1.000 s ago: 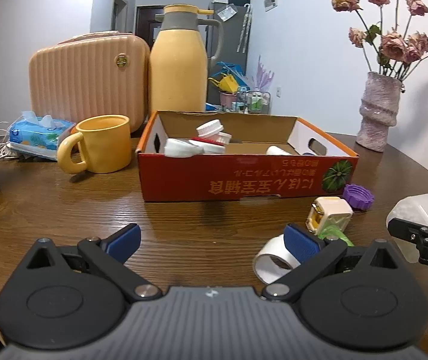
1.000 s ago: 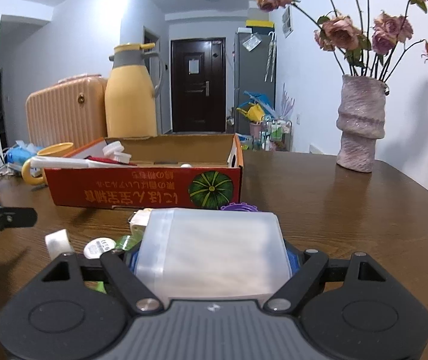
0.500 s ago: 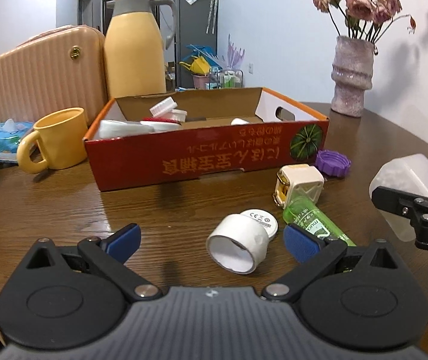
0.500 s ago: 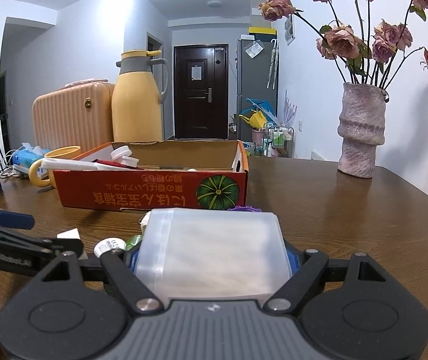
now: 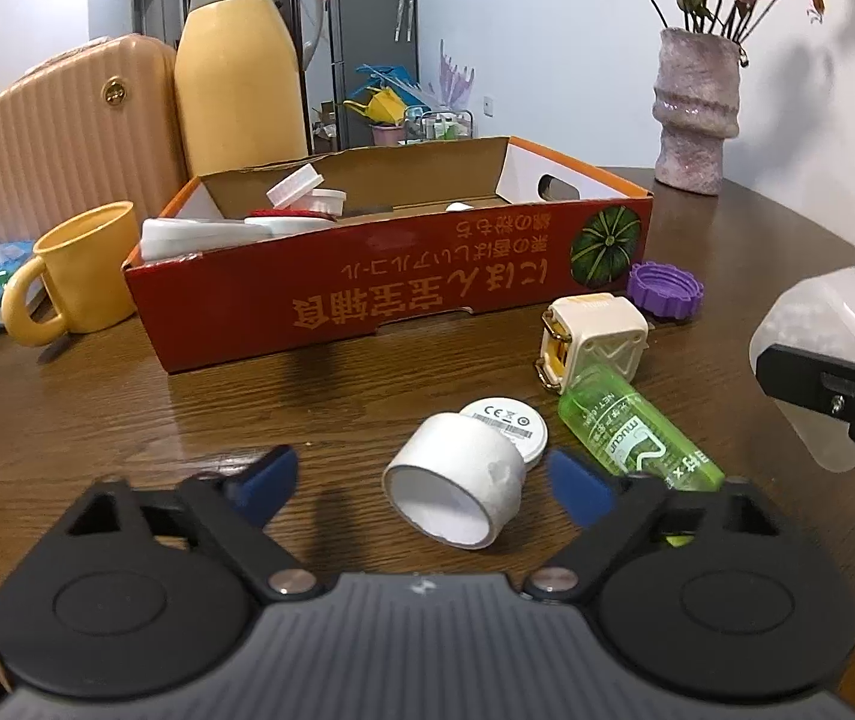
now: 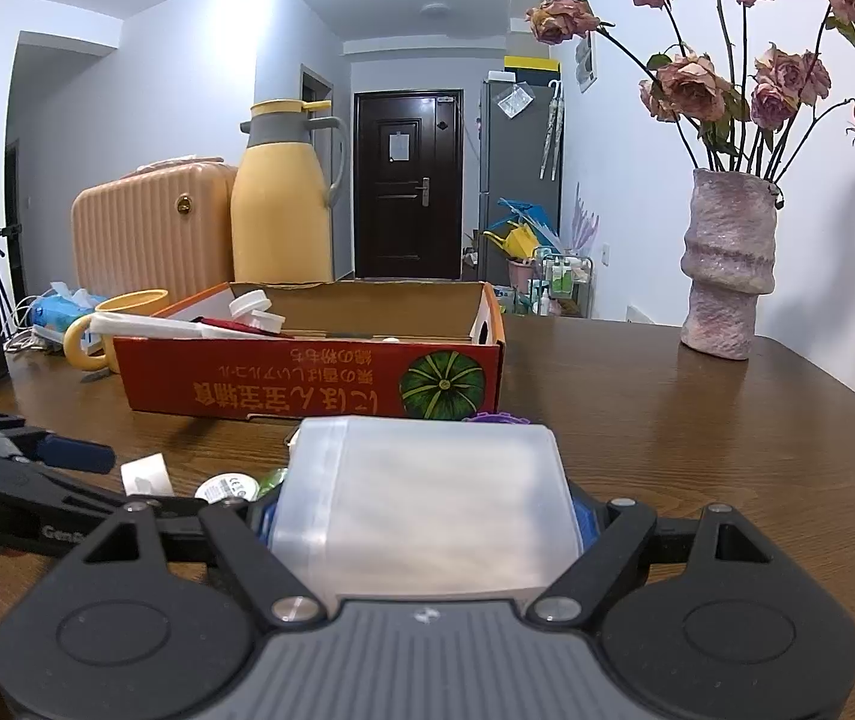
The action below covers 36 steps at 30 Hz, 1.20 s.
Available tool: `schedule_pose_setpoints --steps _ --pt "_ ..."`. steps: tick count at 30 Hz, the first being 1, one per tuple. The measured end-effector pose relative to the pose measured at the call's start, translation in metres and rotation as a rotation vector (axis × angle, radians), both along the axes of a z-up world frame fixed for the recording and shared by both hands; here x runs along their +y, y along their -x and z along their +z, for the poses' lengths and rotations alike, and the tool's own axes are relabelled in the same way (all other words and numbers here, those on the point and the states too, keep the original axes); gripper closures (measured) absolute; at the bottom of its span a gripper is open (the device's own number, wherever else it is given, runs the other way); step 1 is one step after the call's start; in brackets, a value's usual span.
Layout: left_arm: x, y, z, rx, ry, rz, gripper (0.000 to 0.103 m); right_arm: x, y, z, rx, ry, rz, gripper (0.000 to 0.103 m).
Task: Organize rigid objects
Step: 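Grasp the white tape roll with the left gripper while the right gripper holds the clear box, then carry the tape roll and clear box over the cardboard box with both grippers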
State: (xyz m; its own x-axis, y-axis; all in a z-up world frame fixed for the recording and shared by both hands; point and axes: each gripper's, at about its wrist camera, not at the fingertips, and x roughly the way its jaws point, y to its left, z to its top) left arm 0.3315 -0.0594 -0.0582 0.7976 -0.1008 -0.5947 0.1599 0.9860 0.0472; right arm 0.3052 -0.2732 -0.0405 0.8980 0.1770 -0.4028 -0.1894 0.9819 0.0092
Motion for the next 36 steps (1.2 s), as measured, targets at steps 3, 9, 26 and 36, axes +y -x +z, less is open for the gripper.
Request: schedule_pose_setpoints --steps 3,9,26,36 --pt "0.002 -0.001 -0.001 0.015 0.018 -0.028 0.048 0.000 0.000 0.000 0.000 0.002 0.000 0.022" --pt "0.002 0.006 0.003 -0.013 0.005 -0.028 0.055 0.001 0.000 -0.001 -0.003 0.008 -0.001 0.022" --pt "0.022 0.031 0.024 -0.123 0.015 0.086 0.055 0.001 0.004 0.000 -0.026 0.012 0.005 0.022" --pt "0.022 0.046 0.030 -0.166 0.004 0.125 0.055 0.003 0.006 0.001 -0.032 0.000 0.001 0.022"
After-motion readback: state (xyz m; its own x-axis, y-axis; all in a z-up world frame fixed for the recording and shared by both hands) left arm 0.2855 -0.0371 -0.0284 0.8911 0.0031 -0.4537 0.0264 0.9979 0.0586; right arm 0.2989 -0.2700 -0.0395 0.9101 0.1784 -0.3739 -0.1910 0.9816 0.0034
